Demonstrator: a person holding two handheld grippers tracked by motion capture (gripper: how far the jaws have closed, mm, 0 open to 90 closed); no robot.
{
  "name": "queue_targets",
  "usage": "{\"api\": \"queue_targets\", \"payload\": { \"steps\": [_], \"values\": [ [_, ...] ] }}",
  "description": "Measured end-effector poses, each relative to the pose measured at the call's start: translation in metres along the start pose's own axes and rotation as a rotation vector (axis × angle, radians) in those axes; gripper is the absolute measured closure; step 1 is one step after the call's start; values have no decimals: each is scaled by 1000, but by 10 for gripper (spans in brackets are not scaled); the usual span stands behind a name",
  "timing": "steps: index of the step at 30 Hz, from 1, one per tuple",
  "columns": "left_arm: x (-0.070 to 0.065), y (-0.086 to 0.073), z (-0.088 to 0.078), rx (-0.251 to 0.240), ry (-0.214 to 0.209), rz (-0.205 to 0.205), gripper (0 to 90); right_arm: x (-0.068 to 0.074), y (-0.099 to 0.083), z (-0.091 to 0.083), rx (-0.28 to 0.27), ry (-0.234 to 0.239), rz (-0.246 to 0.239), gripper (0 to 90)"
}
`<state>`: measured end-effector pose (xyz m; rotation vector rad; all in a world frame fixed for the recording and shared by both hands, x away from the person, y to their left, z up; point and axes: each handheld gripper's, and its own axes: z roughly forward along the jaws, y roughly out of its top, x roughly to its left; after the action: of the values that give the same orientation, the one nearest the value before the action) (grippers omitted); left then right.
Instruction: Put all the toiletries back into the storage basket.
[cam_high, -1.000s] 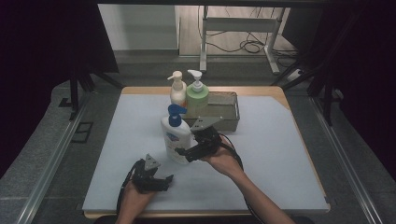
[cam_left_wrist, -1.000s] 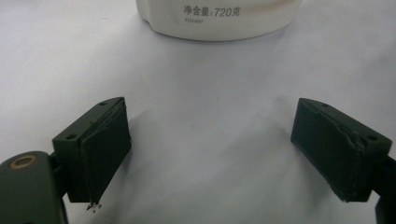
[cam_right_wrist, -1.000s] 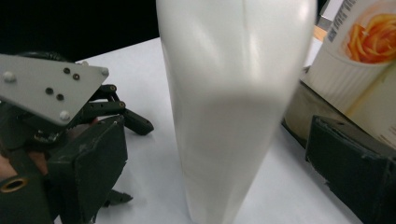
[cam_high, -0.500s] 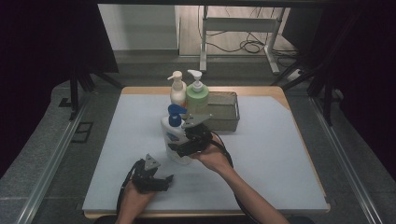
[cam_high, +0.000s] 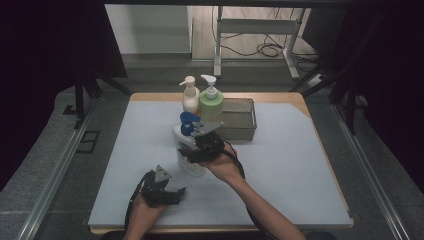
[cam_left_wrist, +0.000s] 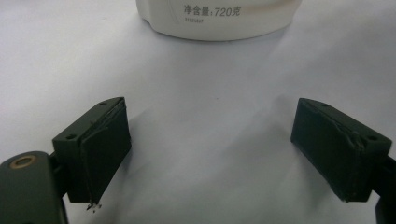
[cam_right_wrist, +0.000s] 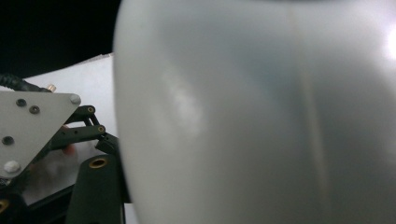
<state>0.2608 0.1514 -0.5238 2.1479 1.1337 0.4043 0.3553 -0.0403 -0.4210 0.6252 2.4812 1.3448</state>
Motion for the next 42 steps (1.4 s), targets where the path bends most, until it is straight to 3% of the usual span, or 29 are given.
{"api": "queue_targets", "payload": {
  "steps": [11, 21, 28, 42],
  "values": [
    [0, 0, 0, 0, 0, 0, 116, -2, 0, -7, 0, -31, 10, 382],
    [0, 0, 0, -1, 0, -1, 116, -7, 8, -28, -4, -40, 19, 382],
    [0, 0, 0, -2, 1, -2, 116, -16, 11, -42, -13, -45, 40, 382],
    [0, 0, 0, -2, 1, -3, 116, -36, 12, -73, -22, -107, 56, 383]
  ]
}}
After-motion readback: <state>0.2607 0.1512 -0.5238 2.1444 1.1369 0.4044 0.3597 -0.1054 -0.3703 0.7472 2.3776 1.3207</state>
